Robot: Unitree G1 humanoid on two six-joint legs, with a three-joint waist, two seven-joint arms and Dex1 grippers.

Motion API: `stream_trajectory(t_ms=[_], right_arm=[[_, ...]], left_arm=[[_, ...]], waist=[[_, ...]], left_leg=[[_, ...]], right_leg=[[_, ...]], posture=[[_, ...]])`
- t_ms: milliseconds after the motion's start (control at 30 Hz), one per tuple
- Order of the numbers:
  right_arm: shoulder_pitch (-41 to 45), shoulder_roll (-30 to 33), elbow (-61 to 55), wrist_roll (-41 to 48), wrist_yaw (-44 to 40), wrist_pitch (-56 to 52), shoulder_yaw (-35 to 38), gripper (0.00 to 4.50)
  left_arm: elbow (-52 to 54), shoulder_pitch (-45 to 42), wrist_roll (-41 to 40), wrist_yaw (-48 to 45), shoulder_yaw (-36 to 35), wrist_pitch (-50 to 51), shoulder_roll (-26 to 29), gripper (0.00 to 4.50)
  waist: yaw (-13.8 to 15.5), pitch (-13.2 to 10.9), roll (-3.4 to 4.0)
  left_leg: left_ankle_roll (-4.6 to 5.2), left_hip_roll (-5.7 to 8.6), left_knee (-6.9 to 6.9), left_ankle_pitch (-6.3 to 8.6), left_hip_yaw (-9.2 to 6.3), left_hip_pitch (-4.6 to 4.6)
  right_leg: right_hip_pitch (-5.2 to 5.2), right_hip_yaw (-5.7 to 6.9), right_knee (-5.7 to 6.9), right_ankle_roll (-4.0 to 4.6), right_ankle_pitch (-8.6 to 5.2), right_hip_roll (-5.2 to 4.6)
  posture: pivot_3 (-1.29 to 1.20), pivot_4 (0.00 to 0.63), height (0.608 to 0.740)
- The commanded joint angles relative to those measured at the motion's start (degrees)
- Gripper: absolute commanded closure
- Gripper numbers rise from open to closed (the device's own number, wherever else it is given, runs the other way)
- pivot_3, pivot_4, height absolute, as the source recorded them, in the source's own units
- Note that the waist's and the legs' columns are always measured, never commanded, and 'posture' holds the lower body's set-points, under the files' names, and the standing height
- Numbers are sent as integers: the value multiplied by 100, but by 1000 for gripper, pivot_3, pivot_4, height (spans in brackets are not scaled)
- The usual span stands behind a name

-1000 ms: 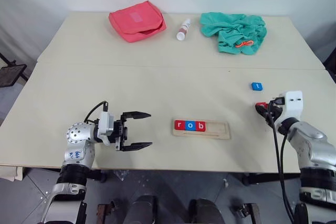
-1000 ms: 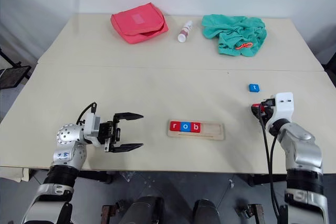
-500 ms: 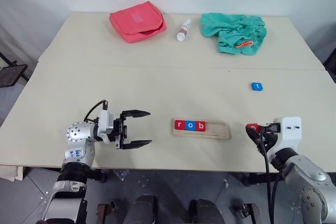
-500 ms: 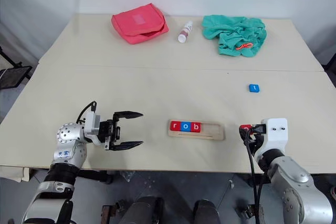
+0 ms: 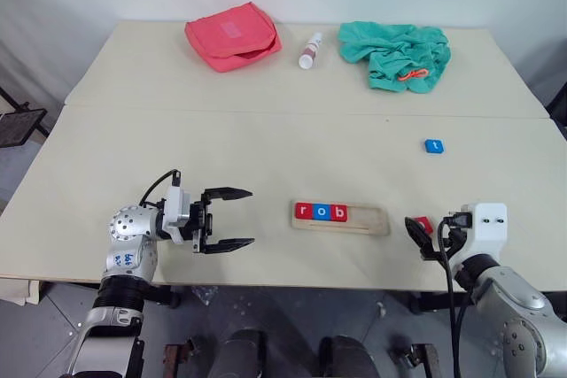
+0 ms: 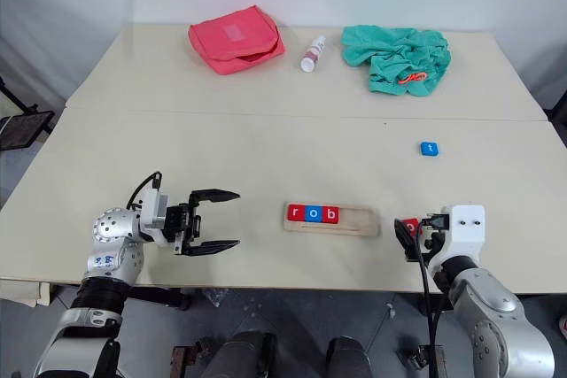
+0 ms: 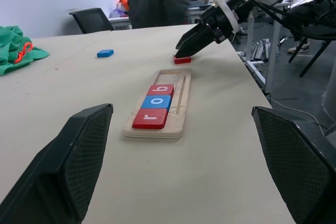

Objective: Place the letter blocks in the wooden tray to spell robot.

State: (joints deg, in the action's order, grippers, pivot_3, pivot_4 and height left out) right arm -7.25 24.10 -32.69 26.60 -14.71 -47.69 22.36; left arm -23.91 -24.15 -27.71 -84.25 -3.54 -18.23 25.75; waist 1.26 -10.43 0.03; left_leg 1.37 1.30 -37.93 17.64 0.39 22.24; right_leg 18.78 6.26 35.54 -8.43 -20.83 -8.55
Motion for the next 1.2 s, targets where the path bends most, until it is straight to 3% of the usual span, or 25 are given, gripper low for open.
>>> stream_trajectory(t_ms=[33, 267, 433, 633, 800, 933, 1033, 1200], right_arm=[[-57, 524, -20, 41, -526, 129, 54, 82], [1, 3172, 837, -351, -3218, 1204, -452, 82], [837, 3980, 2061, -973, -4273, 2432, -1261, 82], [1938, 4239, 3140, -1648, -5394, 3673, -2265, 82], [3002, 3967, 4022, -2189, -5953, 4307, -3002, 82], [3330, 3853, 4312, -2361, -6230, 4482, -3243, 82], [3459, 3810, 4456, -2483, -6334, 4566, -3343, 640], [3528, 3761, 4583, -2616, -6422, 4687, -3380, 2363]], left_arm=[[219, 62, -49, 53, -75, -3, 29, 0], [233, 99, -22, 137, -31, -66, -79, 0], [364, 220, -25, 184, -4, -77, -135, 0], [647, 489, -67, 191, -9, -23, -81, 0], [883, 694, -101, 165, -34, 28, 30, 0], [980, 800, -116, 145, -76, 34, 133, 0], [1007, 828, -110, 191, -99, 14, 163, 0], [1038, 874, -121, 234, -110, -7, 190, 0]], waist=[[2, 0, 0], [2, -2, 3], [-2, -4, -2], [-2, -4, -2], [-6, -4, -1], [10, -4, -1], [10, -4, -1], [3, -4, -1]], left_leg=[[0, -1, 0, 0, 0, 0], [6, -2, -2, 2, 14, -1], [7, -8, -5, 3, 9, -3], [7, -6, -8, 3, 7, 0], [6, -9, -11, 3, 6, 4], [6, -9, -11, 2, -1, 8], [6, -7, -11, 3, -3, 10], [6, -8, -11, 3, -1, 9]], right_leg=[[0, 0, 0, 0, 0, 0], [-5, 0, -12, 0, 0, 0], [-13, 8, -20, 0, 0, 2], [-14, 12, -24, 0, 0, -1], [-17, 18, -41, -1, 0, 0], [-18, 25, -45, -1, 0, -1], [-18, 28, -45, -1, 1, -1], [-18, 28, -45, -1, 1, -1]], posture=[[0, 150, 740], [0, 150, 740], [0, 150, 740], [0, 150, 740], [0, 150, 740], [0, 150, 740], [0, 150, 740], [0, 150, 740]])
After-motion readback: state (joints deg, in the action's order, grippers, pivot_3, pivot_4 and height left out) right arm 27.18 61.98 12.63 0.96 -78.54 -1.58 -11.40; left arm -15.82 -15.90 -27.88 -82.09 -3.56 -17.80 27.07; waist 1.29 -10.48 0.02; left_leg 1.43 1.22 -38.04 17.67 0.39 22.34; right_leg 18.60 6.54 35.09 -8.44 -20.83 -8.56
